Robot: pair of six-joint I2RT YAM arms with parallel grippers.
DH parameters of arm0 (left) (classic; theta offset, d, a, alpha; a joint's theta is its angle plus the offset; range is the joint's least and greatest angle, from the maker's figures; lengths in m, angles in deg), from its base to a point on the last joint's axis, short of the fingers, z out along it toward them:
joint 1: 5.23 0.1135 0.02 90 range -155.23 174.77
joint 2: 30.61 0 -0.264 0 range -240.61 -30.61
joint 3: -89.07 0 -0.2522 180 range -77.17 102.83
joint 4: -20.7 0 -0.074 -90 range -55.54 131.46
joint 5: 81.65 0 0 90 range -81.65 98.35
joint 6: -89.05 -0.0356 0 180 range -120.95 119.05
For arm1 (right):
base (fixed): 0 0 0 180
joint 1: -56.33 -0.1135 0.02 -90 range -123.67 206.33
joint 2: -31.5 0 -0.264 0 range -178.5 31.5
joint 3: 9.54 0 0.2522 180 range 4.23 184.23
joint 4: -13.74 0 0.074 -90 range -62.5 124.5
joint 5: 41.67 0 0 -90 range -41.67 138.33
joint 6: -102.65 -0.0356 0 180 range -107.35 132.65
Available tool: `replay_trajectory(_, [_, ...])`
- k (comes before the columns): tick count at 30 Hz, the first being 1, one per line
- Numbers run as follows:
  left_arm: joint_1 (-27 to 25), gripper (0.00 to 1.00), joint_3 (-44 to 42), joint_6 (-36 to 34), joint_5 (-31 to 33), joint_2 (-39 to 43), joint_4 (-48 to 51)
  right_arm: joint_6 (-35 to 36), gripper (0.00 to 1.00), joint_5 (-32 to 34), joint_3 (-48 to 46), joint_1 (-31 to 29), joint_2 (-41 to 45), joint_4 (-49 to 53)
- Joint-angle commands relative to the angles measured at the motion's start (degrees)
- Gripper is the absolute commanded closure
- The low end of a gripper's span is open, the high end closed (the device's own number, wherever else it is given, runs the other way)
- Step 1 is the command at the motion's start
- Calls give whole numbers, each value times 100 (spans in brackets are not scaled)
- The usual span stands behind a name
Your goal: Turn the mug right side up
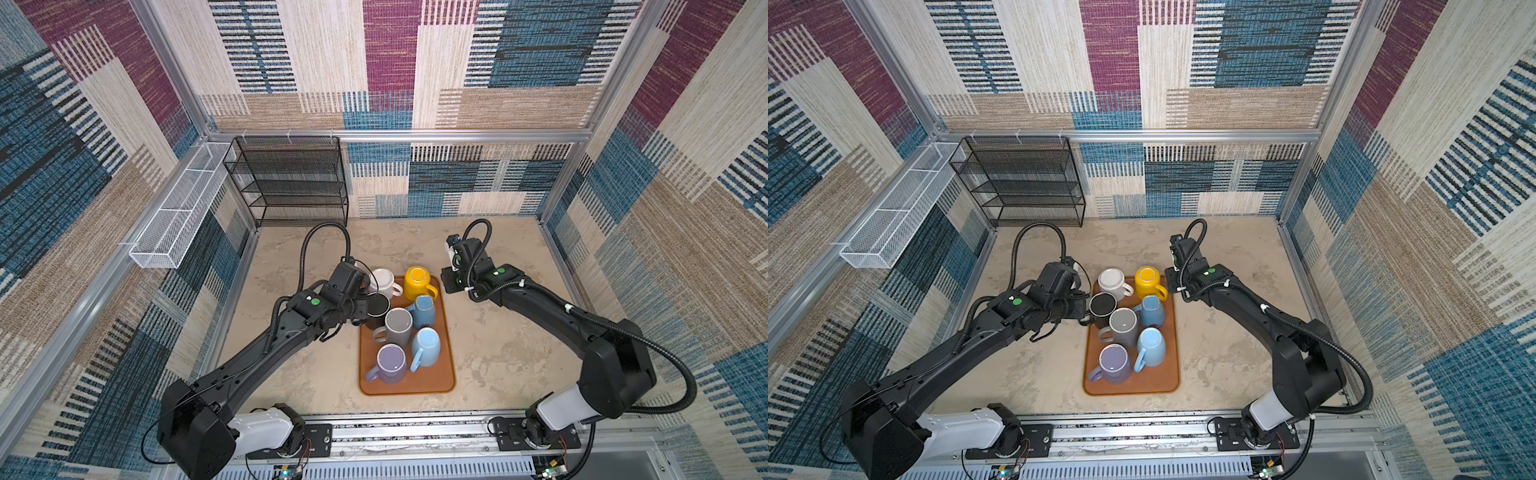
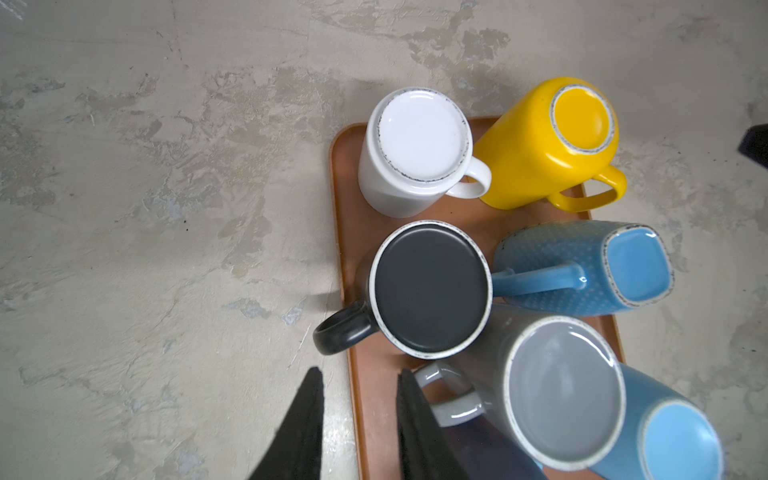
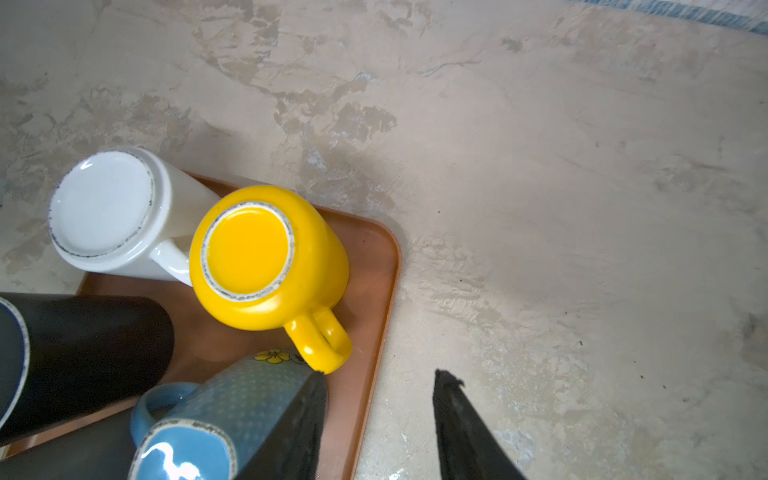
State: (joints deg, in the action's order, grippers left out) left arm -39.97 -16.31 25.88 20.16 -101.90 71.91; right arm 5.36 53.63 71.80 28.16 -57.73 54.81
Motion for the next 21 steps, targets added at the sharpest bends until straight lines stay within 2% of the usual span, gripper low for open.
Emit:
replay_trajectory(1, [55, 72, -19, -243, -50, 76, -53, 432, 54, -532, 205, 30, -285, -34])
replay_trajectory(10, [205, 72, -149, -277, -40, 182, -55, 715, 54, -1064, 520, 28, -844, 81])
replay_trajectory(21, [310, 73, -143, -308, -230, 114, -169, 746, 56, -1330, 593, 29, -1145, 135])
